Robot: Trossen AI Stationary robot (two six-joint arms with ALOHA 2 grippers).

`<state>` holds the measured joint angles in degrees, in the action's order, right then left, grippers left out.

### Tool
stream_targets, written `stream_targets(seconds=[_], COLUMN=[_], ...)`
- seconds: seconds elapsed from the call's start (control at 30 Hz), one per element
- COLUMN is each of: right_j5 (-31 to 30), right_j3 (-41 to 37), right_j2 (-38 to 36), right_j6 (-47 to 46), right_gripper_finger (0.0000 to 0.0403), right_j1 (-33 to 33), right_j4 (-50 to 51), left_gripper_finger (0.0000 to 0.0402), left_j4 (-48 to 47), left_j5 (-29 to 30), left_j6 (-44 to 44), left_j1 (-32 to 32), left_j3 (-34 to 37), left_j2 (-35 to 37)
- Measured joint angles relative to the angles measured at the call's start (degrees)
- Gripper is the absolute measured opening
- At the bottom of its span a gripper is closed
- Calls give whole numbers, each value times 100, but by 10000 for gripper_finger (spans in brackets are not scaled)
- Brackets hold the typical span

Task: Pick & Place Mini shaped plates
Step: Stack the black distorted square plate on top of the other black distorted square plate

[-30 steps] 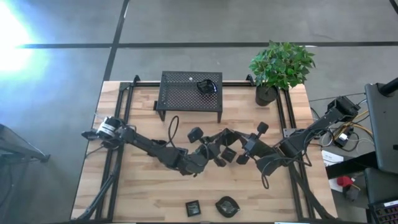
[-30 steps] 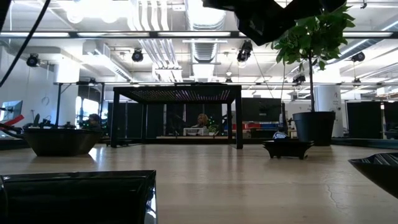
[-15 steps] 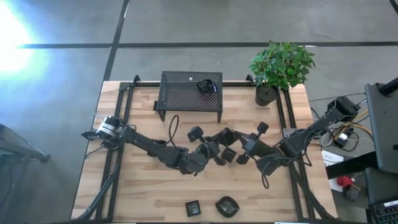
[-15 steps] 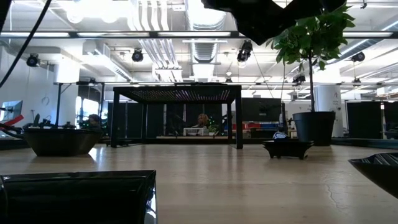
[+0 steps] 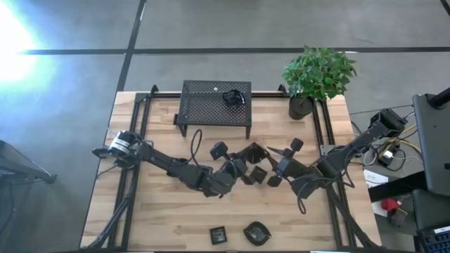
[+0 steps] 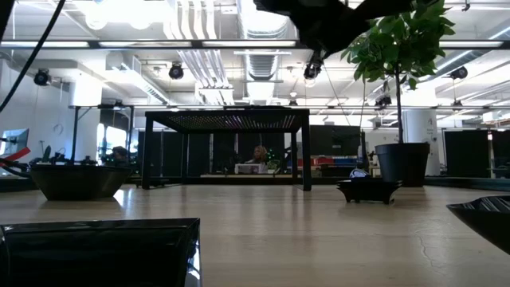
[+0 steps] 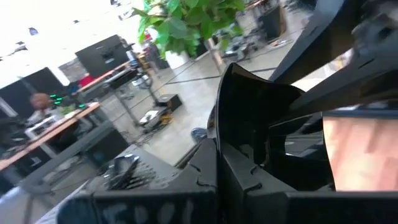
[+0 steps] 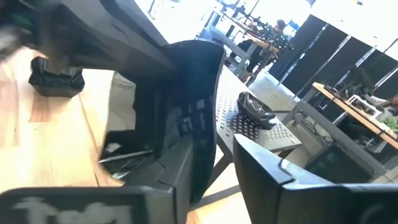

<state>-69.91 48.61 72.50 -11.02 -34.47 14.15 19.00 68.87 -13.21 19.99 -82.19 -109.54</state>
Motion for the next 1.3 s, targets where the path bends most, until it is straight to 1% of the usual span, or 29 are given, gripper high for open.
stream_targets(seconds=[0.1,0.23,0.33,0.4,0.5,0.57,0.8,0.93,1.0,1.1,1.3], right_j5=[-6,-11,-15,-17,-15,-15,-16,-17,-16,-17,-17], right_j3=[76,198,321,411,547,628,753,748,743,742,742], right_j2=[1,0,0,-1,0,-1,1,1,1,0,1], right_j6=[93,315,531,644,791,853,865,850,847,847,847], right_gripper_finger=[131,147,153,156,157,156,151,151,152,152,148], right_j1=[-71,-172,-260,-320,-395,-447,-572,-571,-571,-571,-569], right_j4=[0,6,10,11,12,21,48,50,52,52,52], left_gripper_finger=[0,0,0,0,0,0,0,0,0,0,0], left_j4=[-200,-543,-1098,-1665,-2665,-3460,-6817,-8463,-9046,-9712,-10385], left_j5=[328,423,421,415,417,342,62,-300,-541,-1032,-2050], left_j6=[29,210,656,1153,2136,2998,6838,8689,9361,10139,11126], left_j1=[0,22,34,38,45,44,109,211,263,347,493], left_j3=[4,4,4,4,4,4,4,4,4,4,264], left_j2=[40,171,310,463,721,889,1429,1569,1594,1593,1592])
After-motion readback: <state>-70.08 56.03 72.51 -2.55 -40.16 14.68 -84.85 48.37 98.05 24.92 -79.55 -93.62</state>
